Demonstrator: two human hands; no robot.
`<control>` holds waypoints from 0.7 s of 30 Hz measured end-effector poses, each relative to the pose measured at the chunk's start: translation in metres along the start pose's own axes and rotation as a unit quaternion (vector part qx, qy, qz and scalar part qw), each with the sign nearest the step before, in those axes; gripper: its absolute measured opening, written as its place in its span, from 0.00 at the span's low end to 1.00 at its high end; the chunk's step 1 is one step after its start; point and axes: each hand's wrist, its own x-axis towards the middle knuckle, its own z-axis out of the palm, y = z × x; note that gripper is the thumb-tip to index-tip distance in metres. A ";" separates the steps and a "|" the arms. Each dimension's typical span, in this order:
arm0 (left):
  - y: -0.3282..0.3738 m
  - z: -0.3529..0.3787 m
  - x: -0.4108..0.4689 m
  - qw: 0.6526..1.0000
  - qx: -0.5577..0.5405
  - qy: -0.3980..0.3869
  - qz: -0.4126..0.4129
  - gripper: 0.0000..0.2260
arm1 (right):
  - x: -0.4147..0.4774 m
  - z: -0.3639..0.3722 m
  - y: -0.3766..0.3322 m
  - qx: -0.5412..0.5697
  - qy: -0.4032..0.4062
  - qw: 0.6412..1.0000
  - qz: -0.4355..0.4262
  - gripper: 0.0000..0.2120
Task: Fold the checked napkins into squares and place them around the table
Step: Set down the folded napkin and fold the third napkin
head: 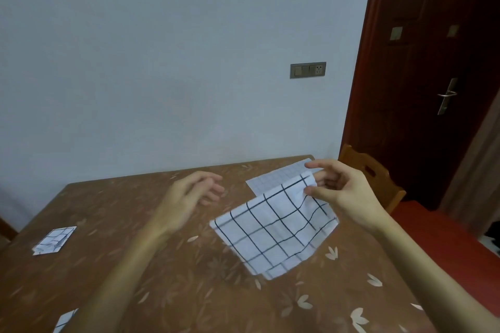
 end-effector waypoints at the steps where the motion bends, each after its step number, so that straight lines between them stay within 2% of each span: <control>1: 0.005 0.007 -0.001 0.999 0.046 -0.027 0.013 0.15 | 0.001 0.003 -0.005 -0.008 -0.013 1.000 -0.002 0.20; 4: 0.015 0.040 -0.004 0.986 0.122 -0.106 0.032 0.28 | 0.004 0.016 -0.021 -0.039 -0.044 0.998 -0.027 0.21; 6: 0.018 0.065 -0.004 0.983 0.130 -0.128 0.028 0.30 | 0.007 0.024 -0.029 -0.074 -0.060 0.994 -0.057 0.21; 9: 0.021 0.088 0.000 0.989 0.101 -0.096 0.049 0.17 | 0.008 0.030 -0.039 -0.116 -0.075 0.986 -0.089 0.21; 12: 0.024 0.092 0.005 0.998 0.008 -0.036 0.050 0.09 | 0.007 0.026 -0.035 -0.164 -0.030 0.980 -0.105 0.23; 14: 0.025 0.087 0.006 0.998 -0.062 0.001 0.031 0.10 | 0.004 0.017 -0.024 -0.180 0.026 0.981 -0.068 0.27; 16: 0.025 0.080 0.007 0.992 -0.117 0.042 0.012 0.12 | -0.002 0.010 -0.014 -0.134 0.050 0.990 0.017 0.29; 19: 0.024 0.071 0.008 0.977 -0.191 0.093 -0.016 0.12 | -0.014 0.007 0.002 0.001 0.007 0.995 0.098 0.19; 21: 0.022 0.069 0.009 0.969 -0.214 0.118 -0.026 0.14 | -0.022 0.013 0.015 0.030 -0.023 0.992 0.122 0.19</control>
